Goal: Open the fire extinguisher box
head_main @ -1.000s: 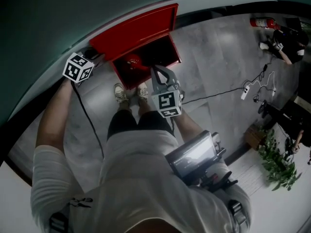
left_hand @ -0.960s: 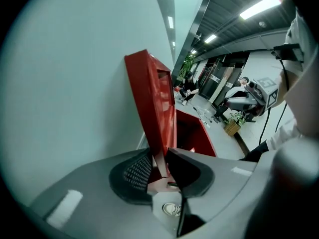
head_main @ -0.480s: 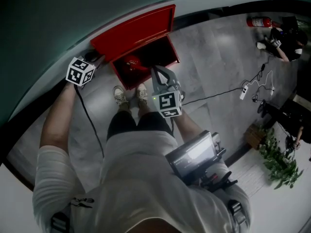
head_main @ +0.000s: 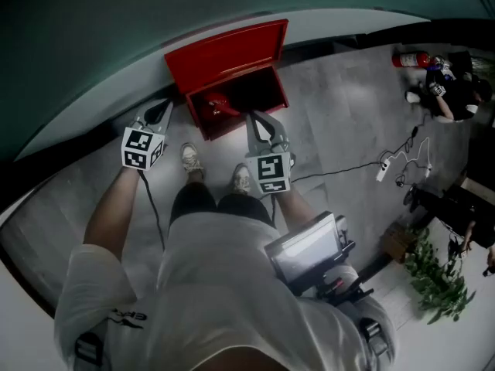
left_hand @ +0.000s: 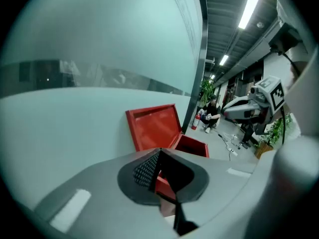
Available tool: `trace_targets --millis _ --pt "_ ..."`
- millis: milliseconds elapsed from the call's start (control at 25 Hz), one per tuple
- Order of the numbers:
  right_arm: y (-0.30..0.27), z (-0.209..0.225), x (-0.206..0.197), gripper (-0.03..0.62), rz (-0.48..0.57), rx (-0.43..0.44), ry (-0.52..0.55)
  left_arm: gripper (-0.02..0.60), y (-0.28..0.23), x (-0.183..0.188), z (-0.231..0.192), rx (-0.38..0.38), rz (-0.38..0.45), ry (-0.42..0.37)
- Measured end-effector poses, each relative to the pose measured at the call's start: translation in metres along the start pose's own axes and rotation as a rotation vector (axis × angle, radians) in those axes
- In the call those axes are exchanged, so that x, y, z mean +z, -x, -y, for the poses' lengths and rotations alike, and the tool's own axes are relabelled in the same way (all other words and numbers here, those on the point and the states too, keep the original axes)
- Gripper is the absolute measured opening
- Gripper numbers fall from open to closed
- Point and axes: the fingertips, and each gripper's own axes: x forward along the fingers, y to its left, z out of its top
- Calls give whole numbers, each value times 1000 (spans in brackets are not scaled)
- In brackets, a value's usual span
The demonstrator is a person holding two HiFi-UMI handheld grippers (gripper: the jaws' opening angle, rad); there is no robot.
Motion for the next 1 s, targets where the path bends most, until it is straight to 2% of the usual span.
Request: trace_targets --millis 240,520,760,880,1000 --pt "46 -2 16 15 114 64 50 3 53 34 78 94 169 8" --pt "132 18 26 15 264 140 77 3 102 63 181 244 307 5" --pt "197 34 26 15 379 192 64 2 139 85 254 361 396 -28" --pt "225 36 27 15 399 226 41 2 164 98 280 424 429 -41" --pt "255 39 31 15 405 241 19 2 183 106 305 451 439 -55"
